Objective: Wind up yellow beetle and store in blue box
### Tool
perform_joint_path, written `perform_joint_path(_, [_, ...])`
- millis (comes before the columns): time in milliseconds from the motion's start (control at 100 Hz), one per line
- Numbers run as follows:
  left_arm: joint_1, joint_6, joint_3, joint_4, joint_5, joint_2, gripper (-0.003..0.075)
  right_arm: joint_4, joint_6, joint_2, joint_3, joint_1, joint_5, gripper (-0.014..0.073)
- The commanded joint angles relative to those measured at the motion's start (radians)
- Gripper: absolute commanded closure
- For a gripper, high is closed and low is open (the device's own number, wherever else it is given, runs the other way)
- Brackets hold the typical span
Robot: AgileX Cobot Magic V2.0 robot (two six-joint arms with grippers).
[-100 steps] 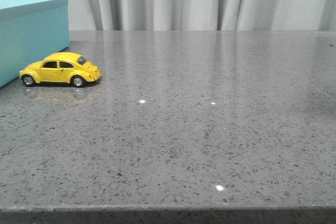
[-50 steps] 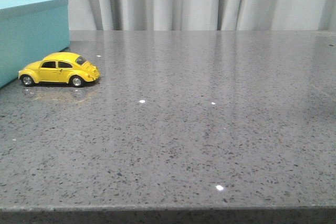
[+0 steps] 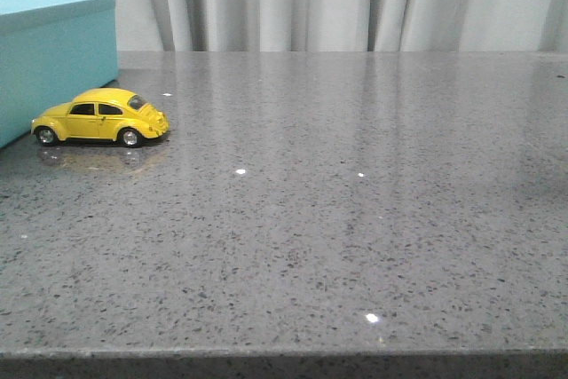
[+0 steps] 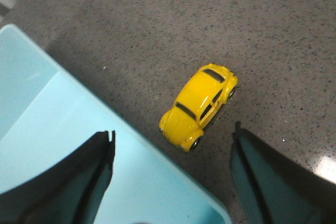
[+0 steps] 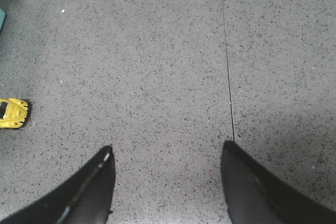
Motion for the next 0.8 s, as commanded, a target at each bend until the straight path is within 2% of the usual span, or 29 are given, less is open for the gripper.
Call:
perform_joint_path(0, [-0.066, 0.032, -0.074, -0.034, -0.016, 0.041, 0.0261, -0.002, -0.015, -0.015, -0.023, 0.0, -0.066, 0.0146])
perform_joint_path(160, [-0.191, 0.033, -0.154, 0.113, -0.014, 0.144, 0.0261, -0.002, -0.015, -0.015, -0.023, 0.0, -0.067, 0.0146])
perform_joint_path(470, [-0.332, 0.033, -0.214, 0.246, -0.018, 0.323, 0.0261, -0.002, -0.015, -0.015, -0.023, 0.0, -0.07, 0.0146])
perform_joint_path(790, [-0.352, 0.033, -0.214, 0.322, -0.042, 0.431, 0.0261, 0.004, -0.015, -0.015, -0.023, 0.0, -0.069, 0.0146])
